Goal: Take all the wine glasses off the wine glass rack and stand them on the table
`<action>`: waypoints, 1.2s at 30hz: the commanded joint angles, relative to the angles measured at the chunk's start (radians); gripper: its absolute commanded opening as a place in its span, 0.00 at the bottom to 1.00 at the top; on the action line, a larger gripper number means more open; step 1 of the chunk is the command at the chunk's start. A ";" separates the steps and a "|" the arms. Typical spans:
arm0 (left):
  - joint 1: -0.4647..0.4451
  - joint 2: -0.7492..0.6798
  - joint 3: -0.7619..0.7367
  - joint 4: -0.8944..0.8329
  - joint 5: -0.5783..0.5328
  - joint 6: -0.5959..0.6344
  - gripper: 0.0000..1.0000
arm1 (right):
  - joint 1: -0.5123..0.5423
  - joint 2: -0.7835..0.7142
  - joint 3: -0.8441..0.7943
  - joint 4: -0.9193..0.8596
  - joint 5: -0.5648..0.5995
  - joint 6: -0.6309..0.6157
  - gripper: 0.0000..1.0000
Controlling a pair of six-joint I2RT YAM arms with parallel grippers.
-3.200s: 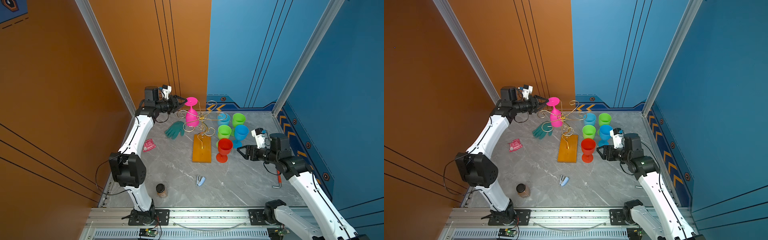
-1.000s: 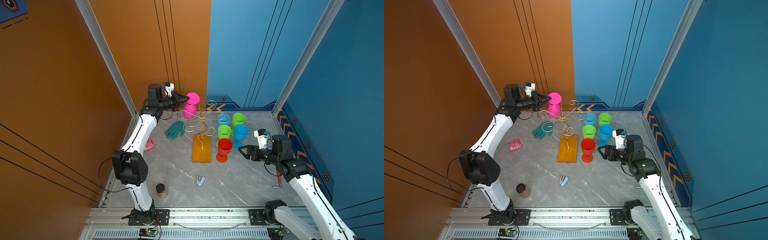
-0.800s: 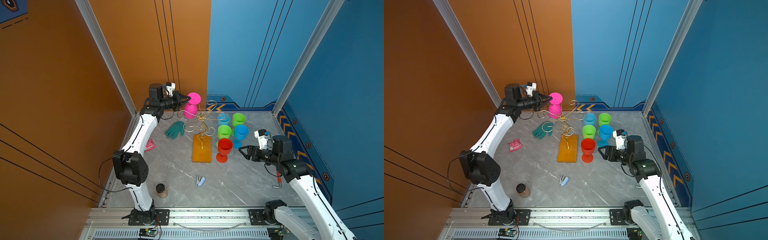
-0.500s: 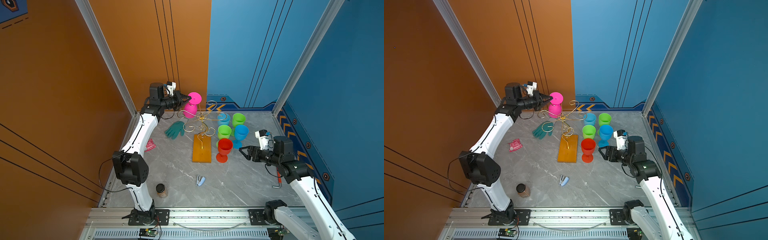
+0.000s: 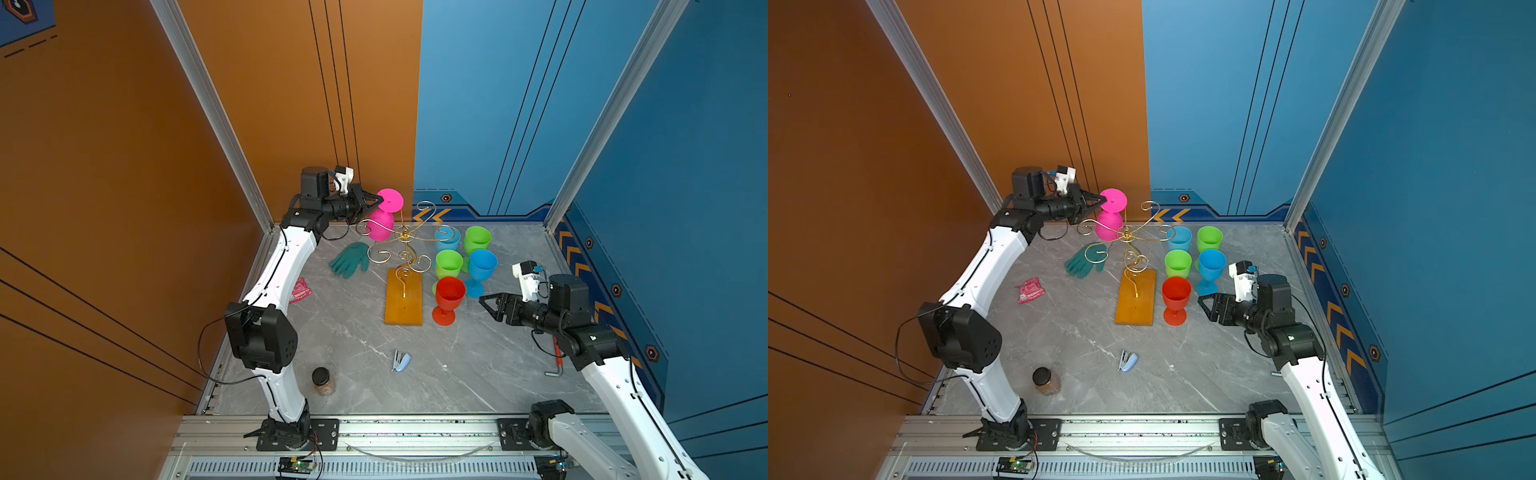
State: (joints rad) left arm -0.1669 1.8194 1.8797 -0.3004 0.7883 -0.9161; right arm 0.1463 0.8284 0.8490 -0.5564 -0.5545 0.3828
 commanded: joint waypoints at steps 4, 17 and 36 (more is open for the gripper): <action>-0.007 0.006 0.041 -0.014 -0.006 0.010 0.00 | -0.013 -0.018 -0.016 0.010 -0.026 0.014 0.73; 0.013 0.022 0.051 -0.013 -0.026 0.005 0.00 | -0.022 -0.028 -0.021 0.010 -0.036 0.019 0.73; 0.012 0.073 0.106 -0.014 -0.007 -0.004 0.00 | -0.028 -0.032 -0.022 0.011 -0.041 0.024 0.74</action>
State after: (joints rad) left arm -0.1535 1.8820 1.9530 -0.3138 0.7712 -0.9176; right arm 0.1238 0.8112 0.8364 -0.5564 -0.5766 0.3943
